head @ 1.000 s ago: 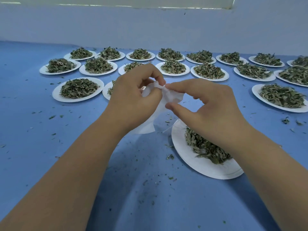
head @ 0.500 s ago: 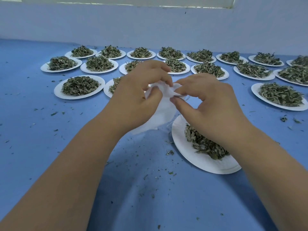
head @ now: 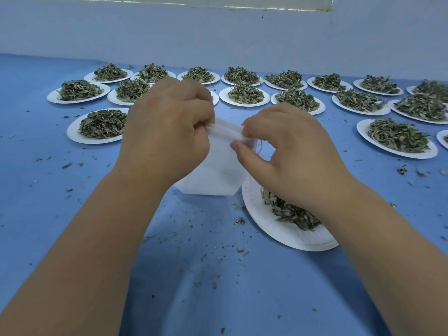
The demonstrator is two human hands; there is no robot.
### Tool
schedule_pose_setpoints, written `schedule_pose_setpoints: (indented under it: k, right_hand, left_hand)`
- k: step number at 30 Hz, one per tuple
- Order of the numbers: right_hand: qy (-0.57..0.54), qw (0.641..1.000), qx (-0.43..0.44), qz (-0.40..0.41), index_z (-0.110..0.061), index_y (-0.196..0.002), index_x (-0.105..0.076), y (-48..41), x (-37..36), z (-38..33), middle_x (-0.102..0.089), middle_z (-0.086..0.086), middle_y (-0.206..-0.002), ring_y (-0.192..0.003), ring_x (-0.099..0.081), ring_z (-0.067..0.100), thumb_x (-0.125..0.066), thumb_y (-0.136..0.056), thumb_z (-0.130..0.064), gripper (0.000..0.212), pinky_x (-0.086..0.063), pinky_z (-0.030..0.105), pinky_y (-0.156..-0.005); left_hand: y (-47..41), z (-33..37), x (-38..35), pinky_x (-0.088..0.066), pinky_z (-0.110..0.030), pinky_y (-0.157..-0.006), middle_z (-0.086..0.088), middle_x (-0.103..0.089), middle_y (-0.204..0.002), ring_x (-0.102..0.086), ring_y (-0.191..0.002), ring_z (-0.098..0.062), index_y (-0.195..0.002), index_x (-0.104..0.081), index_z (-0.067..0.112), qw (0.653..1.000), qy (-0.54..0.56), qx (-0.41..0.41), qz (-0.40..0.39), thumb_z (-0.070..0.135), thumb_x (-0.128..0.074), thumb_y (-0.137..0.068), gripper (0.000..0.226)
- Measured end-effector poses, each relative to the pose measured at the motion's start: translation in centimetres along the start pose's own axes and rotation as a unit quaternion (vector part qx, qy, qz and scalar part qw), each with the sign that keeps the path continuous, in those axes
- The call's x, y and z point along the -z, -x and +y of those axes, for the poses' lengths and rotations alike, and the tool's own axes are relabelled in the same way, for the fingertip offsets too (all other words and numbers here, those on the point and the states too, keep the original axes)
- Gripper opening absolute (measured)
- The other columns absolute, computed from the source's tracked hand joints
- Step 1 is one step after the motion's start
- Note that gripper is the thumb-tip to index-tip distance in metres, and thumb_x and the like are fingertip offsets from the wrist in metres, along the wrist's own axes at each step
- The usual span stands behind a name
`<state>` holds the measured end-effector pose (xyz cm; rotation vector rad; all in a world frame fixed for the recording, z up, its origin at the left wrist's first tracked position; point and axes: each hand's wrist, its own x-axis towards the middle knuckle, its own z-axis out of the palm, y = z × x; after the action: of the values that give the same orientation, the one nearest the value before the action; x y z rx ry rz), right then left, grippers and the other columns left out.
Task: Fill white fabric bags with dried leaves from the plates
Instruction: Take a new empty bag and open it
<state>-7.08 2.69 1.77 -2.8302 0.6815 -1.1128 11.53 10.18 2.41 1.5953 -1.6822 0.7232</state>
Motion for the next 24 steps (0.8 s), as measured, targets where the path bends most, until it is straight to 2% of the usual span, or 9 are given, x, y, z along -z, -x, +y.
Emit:
schedule_pose_setpoints:
  k: [7,11,13,15,17,18,21,24]
  right_hand:
    - [-0.002,1.000,0.010,0.014,-0.019,-0.077,-0.064,0.0,0.2,-0.5,-0.047,-0.016,-0.071,-0.079,-0.044,0.012,-0.065,-0.093,-0.031,0.020,-0.045,0.041,-0.071]
    - [-0.006,0.999,0.015,0.031,-0.017,-0.073,-0.063,0.1,0.1,-0.8,-0.055,-0.011,-0.071,-0.079,-0.051,0.018,-0.065,-0.092,-0.029,0.023,-0.046,0.043,-0.072]
    - [-0.024,0.999,0.002,0.026,-0.015,-0.074,-0.066,0.2,0.0,-0.8,-0.065,-0.005,-0.078,-0.085,-0.056,0.022,-0.063,-0.093,-0.029,0.023,-0.046,0.041,-0.076]
    - [-0.066,0.997,-0.021,0.021,-0.013,-0.079,-0.072,0.2,0.1,-0.6,-0.073,0.002,-0.091,-0.096,-0.060,0.025,-0.060,-0.092,-0.024,0.021,-0.045,0.034,-0.084]
    - [-0.106,0.992,-0.036,0.051,-0.013,-0.093,-0.078,0.1,0.3,-0.6,-0.073,0.000,-0.110,-0.110,-0.060,0.020,-0.058,-0.090,-0.014,0.021,-0.042,0.022,-0.093]
    - [-0.112,0.990,-0.032,0.077,-0.014,-0.100,-0.078,0.0,0.5,-0.6,-0.071,-0.002,-0.116,-0.114,-0.059,0.018,-0.057,-0.089,-0.009,0.025,-0.041,0.021,-0.096]
    - [-0.097,0.987,0.015,0.128,-0.012,-0.100,-0.078,-0.2,0.8,-0.9,-0.073,-0.001,-0.106,-0.104,-0.063,0.026,-0.058,-0.086,0.007,0.031,-0.049,0.033,-0.091]
    - [-0.094,0.995,0.008,0.037,-0.017,-0.098,-0.078,-0.9,1.2,-1.4,-0.075,-0.007,-0.094,-0.095,-0.063,0.024,-0.060,-0.087,0.005,0.031,-0.049,0.041,-0.086]
  left_hand:
    - [0.1,0.1,0.2,-0.047,-0.045,-0.056,-0.004,-0.071,-0.086,-0.059,-0.075,-0.034,-0.069,-0.070,0.005,0.999,-0.009,-0.014,0.043,-0.003,-0.045,-0.073,0.027]
    - [0.1,0.2,0.0,-0.045,-0.040,-0.053,-0.004,-0.071,-0.082,-0.059,-0.070,-0.032,-0.067,-0.069,0.005,0.998,0.010,-0.016,0.057,-0.004,-0.044,-0.069,0.026]
    - [0.2,0.2,-0.4,-0.041,-0.033,-0.054,-0.004,-0.070,-0.080,-0.060,-0.070,-0.030,-0.065,-0.066,0.003,0.996,0.074,0.003,0.048,-0.005,-0.043,-0.066,0.025]
    - [0.4,0.2,-0.7,-0.044,-0.034,-0.057,-0.006,-0.070,-0.080,-0.062,-0.073,-0.028,-0.068,-0.065,0.002,0.988,0.145,0.025,0.036,-0.007,-0.043,-0.064,0.024]
    - [0.5,0.3,-1.0,-0.047,-0.038,-0.060,-0.007,-0.069,-0.080,-0.062,-0.074,-0.027,-0.071,-0.065,0.004,0.988,0.150,0.021,0.012,-0.005,-0.045,-0.066,0.022]
    - [0.5,0.4,-1.1,-0.046,-0.040,-0.060,-0.007,-0.069,-0.081,-0.061,-0.073,-0.027,-0.072,-0.065,0.005,0.990,0.141,0.017,0.005,-0.004,-0.046,-0.068,0.020]
    - [0.4,0.8,-1.2,-0.046,-0.040,-0.060,-0.002,-0.068,-0.086,-0.058,-0.073,-0.023,-0.073,-0.064,0.007,0.992,0.128,0.015,0.009,-0.003,-0.050,-0.072,0.017]
    - [0.5,0.9,-1.2,-0.045,-0.038,-0.062,0.000,-0.067,-0.095,-0.057,-0.077,-0.020,-0.073,-0.067,0.007,0.991,0.132,0.005,0.016,-0.003,-0.052,-0.075,0.018]
